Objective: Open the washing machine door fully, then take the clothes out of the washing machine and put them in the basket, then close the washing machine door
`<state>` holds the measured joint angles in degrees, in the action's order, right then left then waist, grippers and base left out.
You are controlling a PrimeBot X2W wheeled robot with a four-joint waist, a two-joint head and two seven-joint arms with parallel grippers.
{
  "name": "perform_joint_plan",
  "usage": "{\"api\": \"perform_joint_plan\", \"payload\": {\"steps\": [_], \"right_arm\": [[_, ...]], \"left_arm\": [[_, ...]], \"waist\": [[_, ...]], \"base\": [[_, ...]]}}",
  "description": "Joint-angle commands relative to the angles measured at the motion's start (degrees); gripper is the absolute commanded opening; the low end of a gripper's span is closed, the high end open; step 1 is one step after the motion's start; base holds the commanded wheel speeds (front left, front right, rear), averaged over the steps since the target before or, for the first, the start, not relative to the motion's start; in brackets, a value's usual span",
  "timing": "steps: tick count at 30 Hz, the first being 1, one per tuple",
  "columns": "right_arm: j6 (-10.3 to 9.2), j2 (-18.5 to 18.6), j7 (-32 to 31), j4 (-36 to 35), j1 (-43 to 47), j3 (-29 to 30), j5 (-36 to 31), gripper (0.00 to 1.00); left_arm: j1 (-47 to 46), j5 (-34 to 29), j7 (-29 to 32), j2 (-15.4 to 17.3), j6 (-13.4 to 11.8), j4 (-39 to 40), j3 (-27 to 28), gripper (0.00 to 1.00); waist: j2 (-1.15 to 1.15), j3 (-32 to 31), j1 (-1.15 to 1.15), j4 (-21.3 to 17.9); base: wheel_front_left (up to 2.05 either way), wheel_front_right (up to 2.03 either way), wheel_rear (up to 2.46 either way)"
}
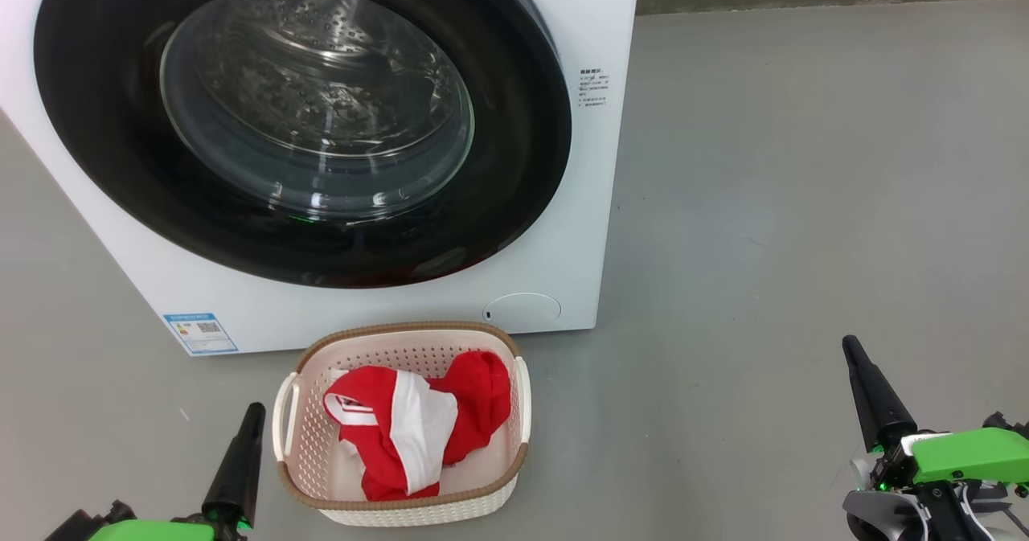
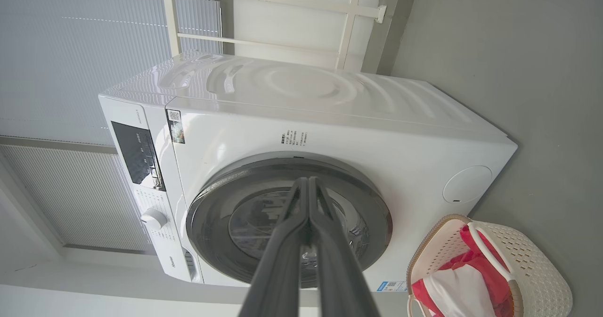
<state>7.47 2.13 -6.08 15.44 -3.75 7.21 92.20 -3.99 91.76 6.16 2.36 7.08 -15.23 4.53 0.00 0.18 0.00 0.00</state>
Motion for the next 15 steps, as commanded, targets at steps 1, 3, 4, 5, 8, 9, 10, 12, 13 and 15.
{"api": "perform_joint_plan", "payload": {"steps": [1, 3, 4, 5, 8, 9, 10, 12, 13, 15], "right_arm": [[0.02, 0.89, -0.29, -1.43, -2.41, -0.83, 0.07, 0.00], [0.02, 0.89, -0.30, -1.42, -2.42, -0.82, 0.07, 0.00], [0.02, 0.88, -0.30, -1.42, -2.42, -0.82, 0.07, 0.00], [0.02, 0.88, -0.31, -1.42, -2.42, -0.82, 0.06, 0.00], [0.02, 0.88, -0.31, -1.42, -2.42, -0.81, 0.06, 0.00], [0.02, 0.87, -0.31, -1.42, -2.42, -0.81, 0.05, 0.00], [0.02, 0.87, -0.32, -1.42, -2.42, -0.80, 0.05, 0.00], [0.02, 0.87, -0.32, -1.42, -2.42, -0.79, 0.04, 0.00], [0.02, 0.86, -0.33, -1.42, -2.42, -0.79, 0.04, 0.00], [0.02, 0.86, -0.33, -1.42, -2.42, -0.79, 0.04, 0.00]], "left_arm": [[-2.21, 0.39, 0.34, 0.52, 0.41, 1.17, 2.00, 0.00], [-2.21, 0.39, 0.34, 0.52, 0.41, 1.17, 2.00, 0.00], [-2.21, 0.39, 0.34, 0.52, 0.41, 1.17, 2.00, 0.00], [-2.21, 0.39, 0.34, 0.52, 0.41, 1.17, 2.00, 0.00], [-2.21, 0.39, 0.34, 0.52, 0.41, 1.17, 2.00, 0.00], [-2.21, 0.39, 0.34, 0.52, 0.41, 1.18, 2.00, 0.00], [-2.21, 0.39, 0.34, 0.52, 0.41, 1.18, 2.00, 0.00], [-2.21, 0.39, 0.34, 0.52, 0.41, 1.18, 2.00, 0.00], [-2.21, 0.39, 0.34, 0.52, 0.41, 1.18, 2.00, 0.00], [-2.21, 0.39, 0.34, 0.52, 0.41, 1.18, 2.00, 0.00]], "waist": [[0.00, 0.00, 0.00, 0.00], [0.00, 0.00, 0.00, 0.00], [0.00, 0.00, 0.00, 0.00], [0.00, 0.00, 0.00, 0.00], [0.00, 0.00, 0.00, 0.00], [0.00, 0.00, 0.00, 0.00], [0.00, 0.00, 0.00, 0.00], [0.00, 0.00, 0.00, 0.00], [0.00, 0.00, 0.00, 0.00], [0.00, 0.00, 0.00, 0.00]], "base": [[0.00, 0.00, 0.00], [0.00, 0.00, 0.00], [0.00, 0.00, 0.00], [0.00, 0.00, 0.00], [0.00, 0.00, 0.00], [0.00, 0.00, 0.00], [0.00, 0.00, 0.00], [0.00, 0.00, 0.00], [0.00, 0.00, 0.00], [0.00, 0.00, 0.00]]}}
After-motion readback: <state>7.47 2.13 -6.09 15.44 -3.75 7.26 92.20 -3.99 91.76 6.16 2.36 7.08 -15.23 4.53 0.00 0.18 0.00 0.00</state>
